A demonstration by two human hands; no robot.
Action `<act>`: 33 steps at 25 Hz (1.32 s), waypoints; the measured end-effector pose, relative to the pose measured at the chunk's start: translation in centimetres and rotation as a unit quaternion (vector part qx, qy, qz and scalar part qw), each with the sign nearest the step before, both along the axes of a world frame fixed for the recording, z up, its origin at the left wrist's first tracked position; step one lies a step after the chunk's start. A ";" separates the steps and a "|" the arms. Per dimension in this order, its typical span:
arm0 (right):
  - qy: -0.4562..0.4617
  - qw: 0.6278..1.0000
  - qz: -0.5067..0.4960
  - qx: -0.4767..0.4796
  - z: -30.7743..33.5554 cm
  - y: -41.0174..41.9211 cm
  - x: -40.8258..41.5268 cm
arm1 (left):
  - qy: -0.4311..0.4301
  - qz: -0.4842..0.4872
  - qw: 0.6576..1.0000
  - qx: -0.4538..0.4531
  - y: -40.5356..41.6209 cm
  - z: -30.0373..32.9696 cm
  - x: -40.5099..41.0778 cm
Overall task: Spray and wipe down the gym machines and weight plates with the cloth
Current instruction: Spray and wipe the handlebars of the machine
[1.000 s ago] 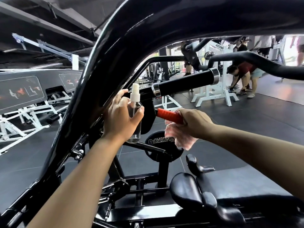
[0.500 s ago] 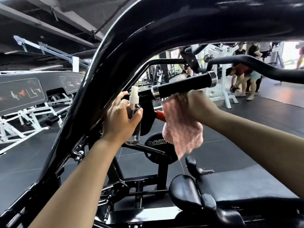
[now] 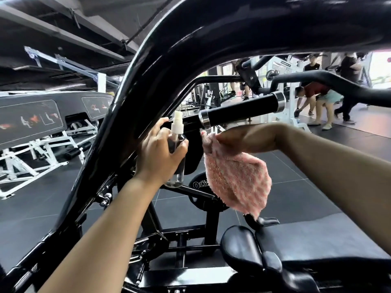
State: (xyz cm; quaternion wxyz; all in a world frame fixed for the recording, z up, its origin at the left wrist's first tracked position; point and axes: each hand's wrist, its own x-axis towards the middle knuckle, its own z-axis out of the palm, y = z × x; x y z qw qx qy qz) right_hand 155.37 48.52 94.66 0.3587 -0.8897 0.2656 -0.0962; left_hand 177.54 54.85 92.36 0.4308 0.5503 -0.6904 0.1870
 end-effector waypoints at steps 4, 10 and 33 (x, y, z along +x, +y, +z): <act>-0.047 0.994 -0.029 0.090 -0.2 -2.5 1.4 | 0.007 0.001 1.000 -0.003 -0.4 -0.2 0.2; 0.026 0.983 -0.181 -0.001 -2.3 -2.9 4.3 | 0.010 -0.012 1.000 0.002 -0.3 -0.3 0.1; 0.004 0.876 -0.341 -0.341 -6.1 0.2 2.1 | -0.008 -0.007 1.000 -0.010 -0.5 -0.5 0.7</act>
